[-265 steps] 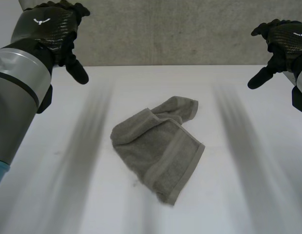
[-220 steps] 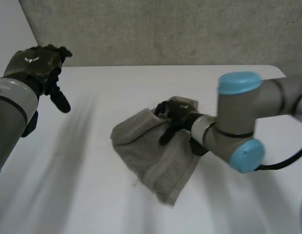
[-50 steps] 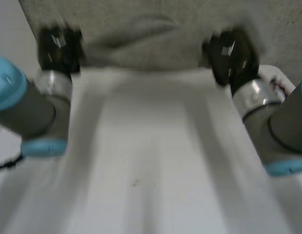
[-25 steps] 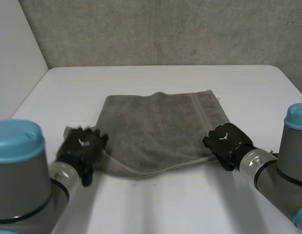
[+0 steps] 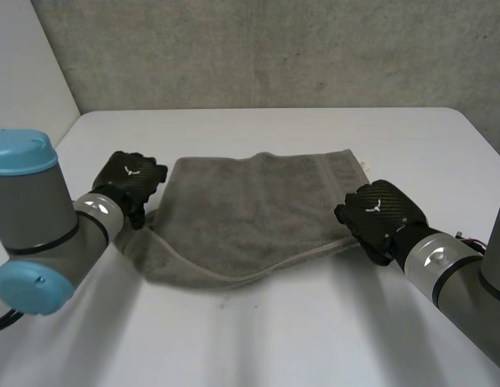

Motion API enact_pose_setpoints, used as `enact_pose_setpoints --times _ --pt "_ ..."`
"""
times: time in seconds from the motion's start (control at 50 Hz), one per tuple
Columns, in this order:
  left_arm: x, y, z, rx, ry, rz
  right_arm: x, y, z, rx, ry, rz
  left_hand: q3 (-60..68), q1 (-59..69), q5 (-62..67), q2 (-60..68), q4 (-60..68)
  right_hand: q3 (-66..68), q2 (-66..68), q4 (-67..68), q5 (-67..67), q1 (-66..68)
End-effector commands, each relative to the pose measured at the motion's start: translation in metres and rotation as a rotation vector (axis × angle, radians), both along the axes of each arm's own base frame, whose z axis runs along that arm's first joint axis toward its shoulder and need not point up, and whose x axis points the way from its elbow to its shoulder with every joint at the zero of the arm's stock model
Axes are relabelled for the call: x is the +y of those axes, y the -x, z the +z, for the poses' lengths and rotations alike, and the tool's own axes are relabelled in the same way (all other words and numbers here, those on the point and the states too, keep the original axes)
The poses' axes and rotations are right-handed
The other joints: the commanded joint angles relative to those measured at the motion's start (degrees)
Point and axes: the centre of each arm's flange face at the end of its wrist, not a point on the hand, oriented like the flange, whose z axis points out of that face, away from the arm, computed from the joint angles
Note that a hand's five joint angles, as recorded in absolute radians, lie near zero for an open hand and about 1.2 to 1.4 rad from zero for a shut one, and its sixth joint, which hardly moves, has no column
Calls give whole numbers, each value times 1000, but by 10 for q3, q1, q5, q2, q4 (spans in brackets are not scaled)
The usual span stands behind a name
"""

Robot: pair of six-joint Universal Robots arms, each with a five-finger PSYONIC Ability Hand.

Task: Fold the towel.

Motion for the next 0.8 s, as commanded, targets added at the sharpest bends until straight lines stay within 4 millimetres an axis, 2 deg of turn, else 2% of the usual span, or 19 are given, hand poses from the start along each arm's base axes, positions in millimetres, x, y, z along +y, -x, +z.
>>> enact_pose_setpoints --times 0.02,0.2,0.24,0.32,0.4,0.44,0.46,0.5,0.52,0.54,0.56,0.6,0.62,0.66,0.68,0.7,0.72,0.76,0.8 --pt "-13 -5 -27 -133 -26 -14 -2 2 -3 5 -5 -9 47 47 47 47 47 120 124 116 125 242" --pt "-8 -10 -40 -168 -97 -11 -12 7 -8 5 -7 -35 71 70 70 71 70 120 124 116 125 242" --pt "-8 -11 -41 -168 -97 -6 -13 7 -11 8 -12 -34 136 136 136 136 136 120 124 116 125 242" --pt "-9 -11 -47 -173 -111 -2 -16 6 -18 15 -25 -37 533 533 533 533 533 120 124 116 125 242" --pt "-9 -12 -40 -167 -91 14 -20 8 -14 16 -16 -49 535 534 534 535 534 120 124 116 125 242" --pt "-5 -11 -6 -136 -10 32 -32 13 -3 14 22 -80 535 534 534 535 534 120 124 116 125 242" --pt "-5 -11 -6 -136 -9 32 -32 13 -3 14 22 -80 535 534 534 535 534 120 124 116 125 242" --pt "5 -10 38 -55 93 45 -39 17 23 11 86 -94 535 534 534 535 534 120 124 116 125 242" --pt "5 -10 38 -55 93 45 -39 17 23 11 87 -94 535 534 534 535 534 120 124 116 125 242" --pt "11 -8 66 8 159 44 -39 19 50 -6 140 -103 535 534 534 535 534 120 124 116 125 242" --pt "11 -8 66 9 159 44 -39 19 50 -6 140 -103 535 534 534 535 534 120 124 116 125 242" --pt "28 -8 139 179 342 41 -32 20 106 -53 245 -104 535 534 534 535 534 120 124 116 125 242" --pt "28 -8 139 180 343 41 -32 20 106 -53 245 -104 535 534 534 535 534 120 124 116 125 242" --pt "47 -16 202 340 495 41 -23 22 162 -112 348 -109 535 534 534 535 534 120 124 116 125 242" --pt "47 -17 203 341 496 41 -23 22 162 -112 348 -109 535 534 534 535 534 120 124 116 125 242" --pt "57 -20 227 401 553 34 -18 24 186 -143 388 -110 535 534 534 535 534 120 124 116 125 242" --pt "57 -20 227 402 554 34 -14 26 203 -154 413 -113 535 534 534 535 534 120 124 116 125 242" --pt "64 -23 255 456 617 27 -10 28 216 -156 423 -110 535 534 534 535 534 120 124 116 125 242" --pt "65 -24 259 457 620 27 -6 29 224 -153 418 -104 535 534 534 535 534 120 124 116 125 242"
